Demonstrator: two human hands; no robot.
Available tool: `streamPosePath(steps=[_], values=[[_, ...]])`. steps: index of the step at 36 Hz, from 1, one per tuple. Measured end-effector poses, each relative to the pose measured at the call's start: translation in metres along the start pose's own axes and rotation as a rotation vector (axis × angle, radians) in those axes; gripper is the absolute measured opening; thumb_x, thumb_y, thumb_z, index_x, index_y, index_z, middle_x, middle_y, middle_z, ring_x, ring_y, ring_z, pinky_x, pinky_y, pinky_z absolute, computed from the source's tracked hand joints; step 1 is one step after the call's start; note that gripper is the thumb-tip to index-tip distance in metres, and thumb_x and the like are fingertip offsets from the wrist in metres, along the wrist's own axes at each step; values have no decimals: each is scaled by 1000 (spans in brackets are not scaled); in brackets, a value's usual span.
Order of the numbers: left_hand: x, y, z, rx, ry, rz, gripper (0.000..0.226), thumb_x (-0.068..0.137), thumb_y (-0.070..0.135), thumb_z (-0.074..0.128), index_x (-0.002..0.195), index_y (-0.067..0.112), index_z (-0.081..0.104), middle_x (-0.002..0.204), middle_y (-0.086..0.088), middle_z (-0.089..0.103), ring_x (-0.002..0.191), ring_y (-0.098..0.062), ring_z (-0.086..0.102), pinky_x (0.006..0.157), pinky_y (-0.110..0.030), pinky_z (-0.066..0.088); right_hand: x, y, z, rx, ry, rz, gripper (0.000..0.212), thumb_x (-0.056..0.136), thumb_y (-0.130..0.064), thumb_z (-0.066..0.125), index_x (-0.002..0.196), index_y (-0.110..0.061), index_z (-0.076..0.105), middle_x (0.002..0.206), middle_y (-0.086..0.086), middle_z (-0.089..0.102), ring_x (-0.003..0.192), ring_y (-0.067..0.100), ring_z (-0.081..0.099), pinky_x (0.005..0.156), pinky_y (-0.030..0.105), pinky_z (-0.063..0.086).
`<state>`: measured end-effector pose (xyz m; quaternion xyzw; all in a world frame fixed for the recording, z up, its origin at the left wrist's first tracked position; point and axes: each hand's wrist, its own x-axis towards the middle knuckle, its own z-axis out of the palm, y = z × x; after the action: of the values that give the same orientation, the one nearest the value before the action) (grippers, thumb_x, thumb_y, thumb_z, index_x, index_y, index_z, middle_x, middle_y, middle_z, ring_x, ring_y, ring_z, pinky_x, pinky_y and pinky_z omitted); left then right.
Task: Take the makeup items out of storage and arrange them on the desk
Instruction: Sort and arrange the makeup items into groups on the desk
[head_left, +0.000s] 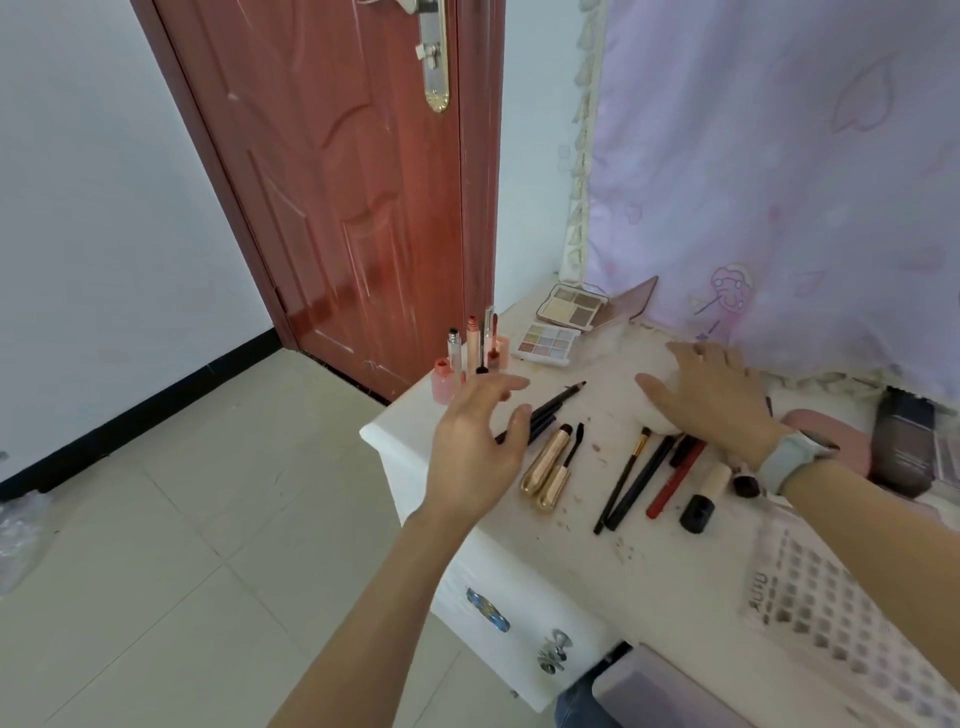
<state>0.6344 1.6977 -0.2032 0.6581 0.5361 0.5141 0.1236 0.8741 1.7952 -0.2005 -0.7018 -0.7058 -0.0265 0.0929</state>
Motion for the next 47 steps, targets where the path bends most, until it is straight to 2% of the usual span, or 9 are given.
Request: streamPosePath(steps=[5,10,15,20,23,34,37,40,47], values=[[-1,16,25,-5,-110,-31,25,88,8,59,111,11,64,107,-1,63,94,-8,58,79,-2,38,7,19,6,-62,-235,26,84,78,-79,23,144,-27,23,146,11,36,134,35,26,105,54,23],[-2,25,48,10,-201,-43,27,90,10,56,116,12,62,110,0,62,92,-4,54,79,-6,40,6,15,-4,220,-156,-45,89,77,-69,51,146,-24,19,133,15,37,119,33,41,91,37,35],[4,33,65,26,-276,-85,34,91,18,56,125,17,54,122,1,55,96,-4,52,82,-18,44,5,11,-20,579,-93,8,63,87,-36,61,140,-11,38,133,15,36,121,31,41,98,33,34],[12,51,78,33,-326,-10,57,87,32,63,138,19,39,136,2,39,117,-10,44,97,-25,41,-5,23,-43,873,-51,66,32,88,-27,61,115,-9,59,91,-1,58,76,14,53,66,23,42],[15,62,89,77,-342,114,72,83,34,68,142,16,32,143,-3,30,129,-16,33,105,-28,33,-13,27,-59,1260,-175,180,28,87,-23,64,106,-3,60,99,13,64,82,20,59,69,28,51],[25,105,104,149,-234,318,55,82,37,68,123,4,56,109,-14,54,85,-29,60,67,-32,47,-36,52,-89,1348,-221,197,24,93,-28,55,83,-5,55,75,16,53,61,23,48,55,25,38],[26,110,110,141,-242,331,48,84,37,66,118,4,57,105,-13,57,82,-26,59,66,-32,46,-38,61,-92,1259,-162,148,22,95,-25,51,82,-7,56,64,9,51,40,5,46,38,11,32],[28,115,115,-49,-257,40,30,94,36,52,109,11,55,84,-4,63,71,-22,60,66,-35,49,-43,68,-88,1115,-54,30,3,93,-28,52,95,-25,51,74,-2,58,50,-5,52,45,6,36],[42,121,122,-594,-263,-545,45,97,48,36,82,15,64,66,-10,59,45,-10,47,40,-18,32,-52,81,-96,917,4,-426,35,89,-19,52,101,-51,45,104,-21,53,96,2,52,79,17,42]])
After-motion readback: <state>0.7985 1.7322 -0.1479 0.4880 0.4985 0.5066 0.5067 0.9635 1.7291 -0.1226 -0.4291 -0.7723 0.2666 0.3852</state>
